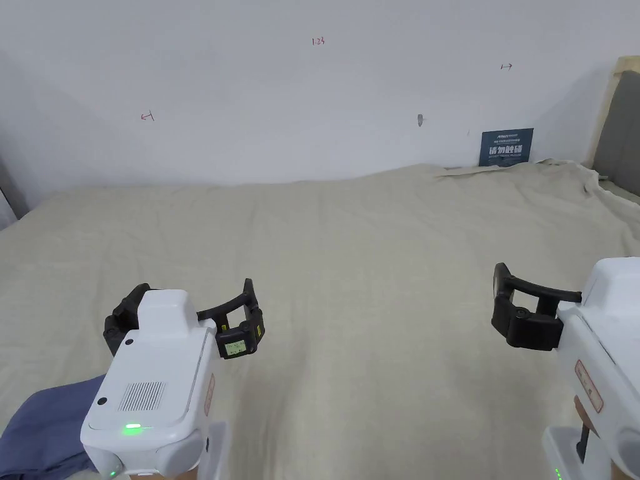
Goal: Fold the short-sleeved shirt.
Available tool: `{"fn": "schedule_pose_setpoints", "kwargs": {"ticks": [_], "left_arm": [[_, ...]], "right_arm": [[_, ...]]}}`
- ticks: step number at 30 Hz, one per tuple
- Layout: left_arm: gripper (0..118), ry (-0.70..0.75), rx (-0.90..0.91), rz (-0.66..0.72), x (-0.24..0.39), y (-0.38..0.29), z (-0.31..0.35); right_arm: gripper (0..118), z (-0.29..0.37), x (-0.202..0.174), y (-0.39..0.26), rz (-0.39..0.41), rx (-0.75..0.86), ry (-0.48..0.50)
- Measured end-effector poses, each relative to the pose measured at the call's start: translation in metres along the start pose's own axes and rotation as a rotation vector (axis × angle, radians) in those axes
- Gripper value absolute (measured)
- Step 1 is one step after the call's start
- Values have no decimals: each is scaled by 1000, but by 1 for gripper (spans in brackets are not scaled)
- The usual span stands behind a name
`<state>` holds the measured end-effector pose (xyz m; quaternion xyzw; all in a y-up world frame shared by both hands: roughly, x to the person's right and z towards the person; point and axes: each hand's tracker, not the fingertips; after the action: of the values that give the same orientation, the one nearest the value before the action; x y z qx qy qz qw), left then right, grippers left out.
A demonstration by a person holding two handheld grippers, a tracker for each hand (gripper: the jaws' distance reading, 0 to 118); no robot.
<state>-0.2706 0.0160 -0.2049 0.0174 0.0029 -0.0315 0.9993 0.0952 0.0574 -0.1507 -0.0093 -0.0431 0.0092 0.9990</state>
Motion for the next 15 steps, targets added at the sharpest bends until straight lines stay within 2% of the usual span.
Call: {"fn": "schedule_pose_setpoints", "kwargs": {"ticks": [15], "left_arm": [[118,6,2,-2,-1,-2,0]], "right_arm": [[118,0,-4,0,3,0,3]]}}
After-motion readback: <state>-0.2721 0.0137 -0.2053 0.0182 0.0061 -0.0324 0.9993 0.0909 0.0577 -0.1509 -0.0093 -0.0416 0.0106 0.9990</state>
